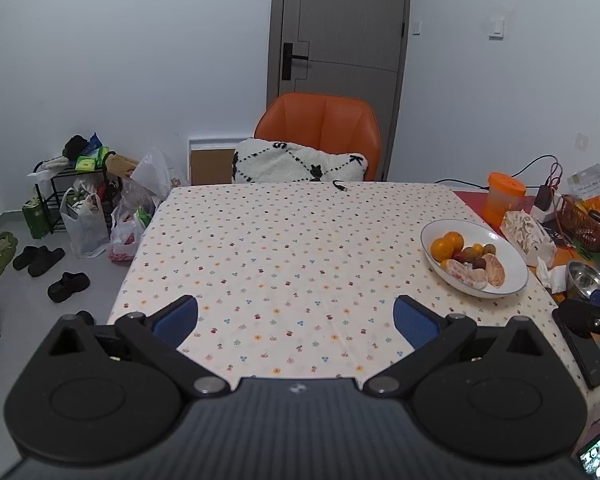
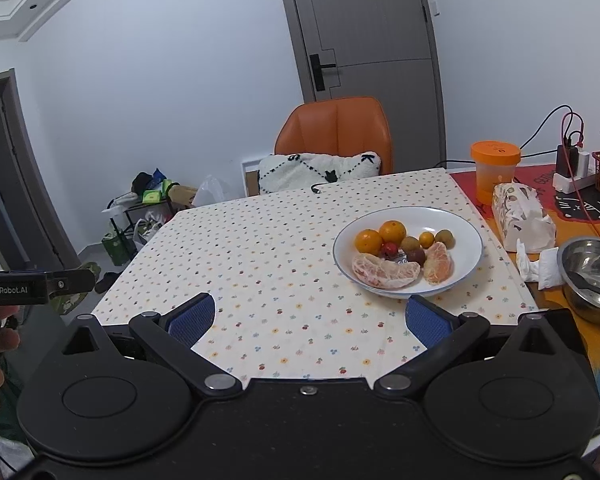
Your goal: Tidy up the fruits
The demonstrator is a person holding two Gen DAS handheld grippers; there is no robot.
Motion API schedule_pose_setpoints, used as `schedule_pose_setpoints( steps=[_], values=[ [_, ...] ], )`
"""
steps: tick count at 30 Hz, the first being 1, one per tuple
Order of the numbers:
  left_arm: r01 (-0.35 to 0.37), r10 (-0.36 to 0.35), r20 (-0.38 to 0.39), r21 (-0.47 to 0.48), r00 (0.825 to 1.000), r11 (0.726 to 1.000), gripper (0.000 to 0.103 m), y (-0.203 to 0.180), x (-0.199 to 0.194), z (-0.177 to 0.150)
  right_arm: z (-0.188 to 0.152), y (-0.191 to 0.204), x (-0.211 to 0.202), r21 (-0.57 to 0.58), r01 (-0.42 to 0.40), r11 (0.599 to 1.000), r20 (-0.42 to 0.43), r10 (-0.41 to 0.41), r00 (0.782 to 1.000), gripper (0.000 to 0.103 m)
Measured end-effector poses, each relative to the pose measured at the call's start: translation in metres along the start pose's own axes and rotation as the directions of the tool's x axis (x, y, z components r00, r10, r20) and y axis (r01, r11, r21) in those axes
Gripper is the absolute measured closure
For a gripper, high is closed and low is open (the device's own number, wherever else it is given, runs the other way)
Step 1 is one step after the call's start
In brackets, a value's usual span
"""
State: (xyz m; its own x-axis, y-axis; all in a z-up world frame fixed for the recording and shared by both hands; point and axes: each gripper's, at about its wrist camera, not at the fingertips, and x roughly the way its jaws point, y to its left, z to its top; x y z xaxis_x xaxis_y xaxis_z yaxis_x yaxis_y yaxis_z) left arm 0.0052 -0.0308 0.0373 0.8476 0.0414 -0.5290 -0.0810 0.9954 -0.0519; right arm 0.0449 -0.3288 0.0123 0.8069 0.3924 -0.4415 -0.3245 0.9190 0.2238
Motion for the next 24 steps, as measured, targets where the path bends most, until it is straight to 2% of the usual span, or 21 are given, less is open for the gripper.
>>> schedule_pose_setpoints(
  steps=[7, 24],
  values=[
    [-0.046, 0.046, 0.017, 0.005, 0.999, 0.999, 0.000, 0.005, -0.007, -0.001, 0.000, 0.008, -0.005, -0.022, -0.018, 1.000, 0.015, 0.018, 1.000, 0.000],
    [-0.025, 0.025, 0.014, 0.005, 1.000, 1.000, 0.000, 0.006, -0.008, -0.003, 0.000, 0.011, -0.005, -0.030, -0.023, 0.999, 0.018, 0.024, 1.000, 0.000]
  ],
)
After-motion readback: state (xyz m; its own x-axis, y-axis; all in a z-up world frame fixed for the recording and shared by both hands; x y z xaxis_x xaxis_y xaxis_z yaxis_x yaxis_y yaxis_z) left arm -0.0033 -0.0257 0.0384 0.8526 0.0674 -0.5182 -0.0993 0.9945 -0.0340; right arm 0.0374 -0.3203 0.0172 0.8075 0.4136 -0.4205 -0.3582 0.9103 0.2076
